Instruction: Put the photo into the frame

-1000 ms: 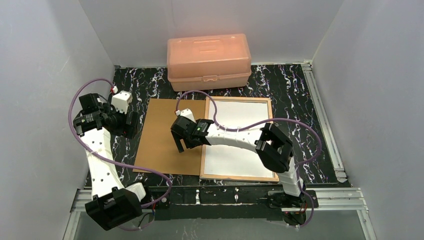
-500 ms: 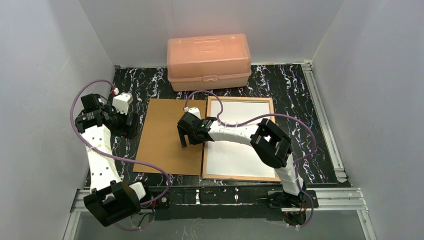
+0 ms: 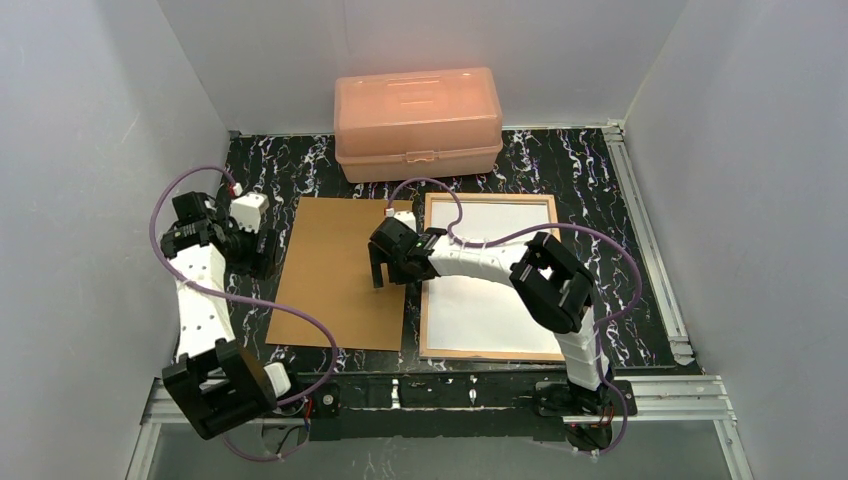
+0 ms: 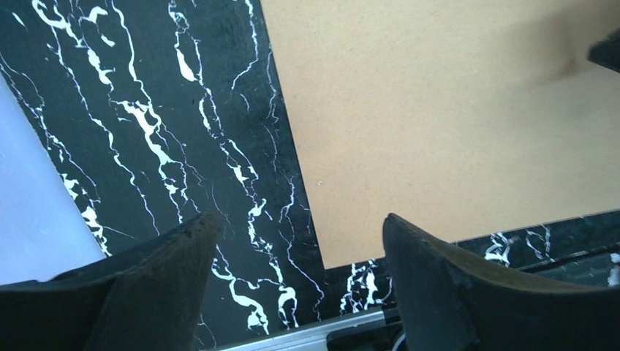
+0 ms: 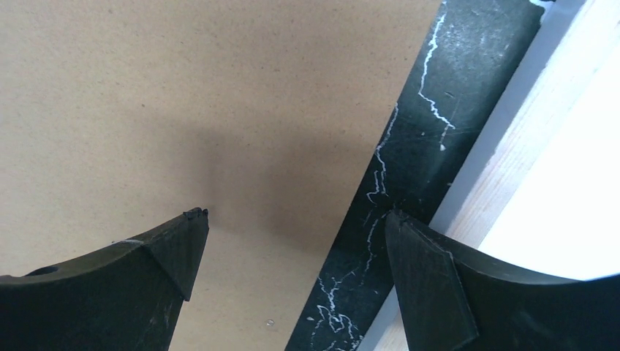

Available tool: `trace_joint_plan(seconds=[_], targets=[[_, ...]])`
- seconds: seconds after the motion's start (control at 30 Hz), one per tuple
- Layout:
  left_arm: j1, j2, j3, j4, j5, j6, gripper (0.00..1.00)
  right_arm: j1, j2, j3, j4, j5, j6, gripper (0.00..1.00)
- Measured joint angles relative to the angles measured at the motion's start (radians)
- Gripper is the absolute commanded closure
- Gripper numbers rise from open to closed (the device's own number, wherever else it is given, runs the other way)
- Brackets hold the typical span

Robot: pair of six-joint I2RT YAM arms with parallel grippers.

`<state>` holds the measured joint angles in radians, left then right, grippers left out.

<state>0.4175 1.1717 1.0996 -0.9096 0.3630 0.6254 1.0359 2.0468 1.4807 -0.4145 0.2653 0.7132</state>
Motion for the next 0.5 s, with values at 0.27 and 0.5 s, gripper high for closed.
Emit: trace_joint_plan(seconds=[0.27,0.5], targets=[[0.000,0.208,-0.093,0.186,-0.116,-0.008,0.46,-0.001,-0.001,0.000,0.023,-0.033,0.099,0.01],[-0.003,0.388,-0.076,0.285,-0.175,-0.069,0.59,0.000,-0.001,0.000,0.022,-0.013,0.178,0.01]])
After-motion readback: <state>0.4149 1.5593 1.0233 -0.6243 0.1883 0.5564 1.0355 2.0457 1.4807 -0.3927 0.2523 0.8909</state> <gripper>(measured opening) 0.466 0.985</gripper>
